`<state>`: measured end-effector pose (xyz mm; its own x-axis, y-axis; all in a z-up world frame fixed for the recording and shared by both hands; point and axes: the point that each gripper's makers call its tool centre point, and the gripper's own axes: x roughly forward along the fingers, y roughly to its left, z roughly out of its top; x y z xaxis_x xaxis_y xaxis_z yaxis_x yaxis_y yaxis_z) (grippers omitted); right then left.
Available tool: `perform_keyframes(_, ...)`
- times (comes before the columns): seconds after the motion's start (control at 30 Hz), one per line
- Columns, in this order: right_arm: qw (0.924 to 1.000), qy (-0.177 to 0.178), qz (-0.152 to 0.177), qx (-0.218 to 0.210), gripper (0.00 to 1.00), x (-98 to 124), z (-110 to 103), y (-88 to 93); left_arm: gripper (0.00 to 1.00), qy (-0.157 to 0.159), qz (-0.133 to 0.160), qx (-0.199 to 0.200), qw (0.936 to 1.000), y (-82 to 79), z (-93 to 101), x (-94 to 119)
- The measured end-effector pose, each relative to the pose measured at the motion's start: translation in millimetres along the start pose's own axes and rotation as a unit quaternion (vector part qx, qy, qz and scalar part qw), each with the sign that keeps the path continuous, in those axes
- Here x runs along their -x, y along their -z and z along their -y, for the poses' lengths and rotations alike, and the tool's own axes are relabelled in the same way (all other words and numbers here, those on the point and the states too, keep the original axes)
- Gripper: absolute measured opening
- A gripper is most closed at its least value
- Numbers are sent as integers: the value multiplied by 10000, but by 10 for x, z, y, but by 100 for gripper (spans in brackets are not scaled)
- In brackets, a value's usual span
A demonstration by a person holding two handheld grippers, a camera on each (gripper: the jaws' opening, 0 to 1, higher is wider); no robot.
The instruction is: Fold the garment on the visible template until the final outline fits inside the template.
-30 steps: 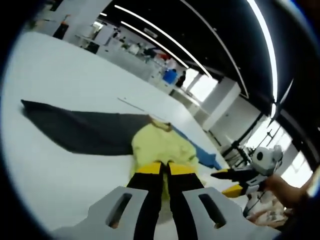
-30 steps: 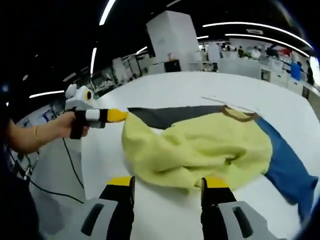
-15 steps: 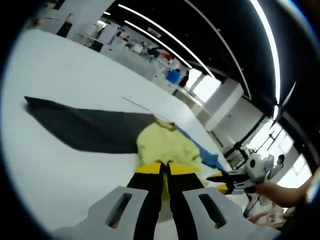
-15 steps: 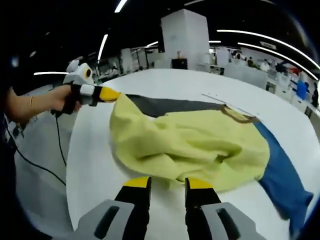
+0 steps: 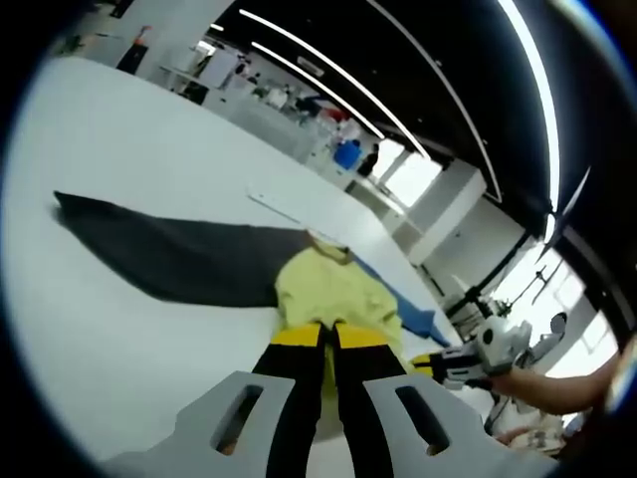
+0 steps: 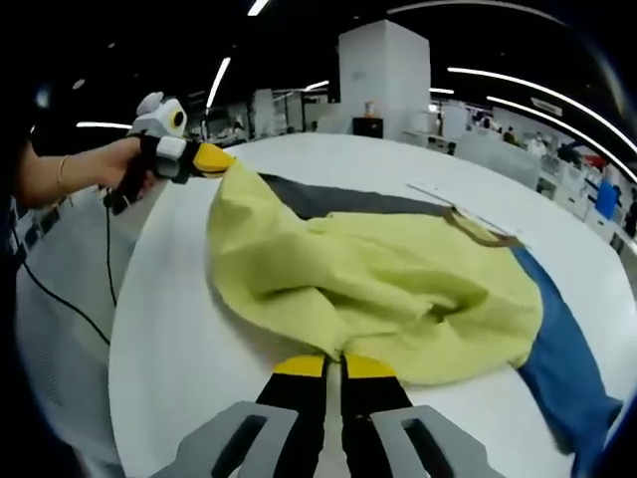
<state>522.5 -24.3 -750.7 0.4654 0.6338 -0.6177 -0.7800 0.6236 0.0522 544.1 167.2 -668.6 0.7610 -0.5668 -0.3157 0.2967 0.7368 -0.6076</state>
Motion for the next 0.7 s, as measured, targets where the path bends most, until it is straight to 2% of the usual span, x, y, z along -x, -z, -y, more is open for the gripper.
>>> perform_keyframes(0.23, 9989, 123, 278, -358, 0, 197, 44, -135, 0, 122, 75, 28, 9999, -18, 73, 47)
perform_keyframes(0.4, 9967, 250, 549, -540, 0, 478, 97, -270, 0, 235, 100, -3, 9997, -29, 164, 83)
perform_keyframes(0.53, 9962, 383, 561, -547, 0, 705, 141, -319, 0, 386, 180, 118, 9990, -60, 248, 94)
perform_keyframes(0.6, 9954, 398, 525, -691, 0, 787, 143, -327, 0, 497, 202, 193, 9984, -72, 306, 97)
perform_keyframes(0.7, 9935, 412, 653, -833, 0, 941, 123, -404, 0, 584, 197, 244, 9978, -69, 379, 101)
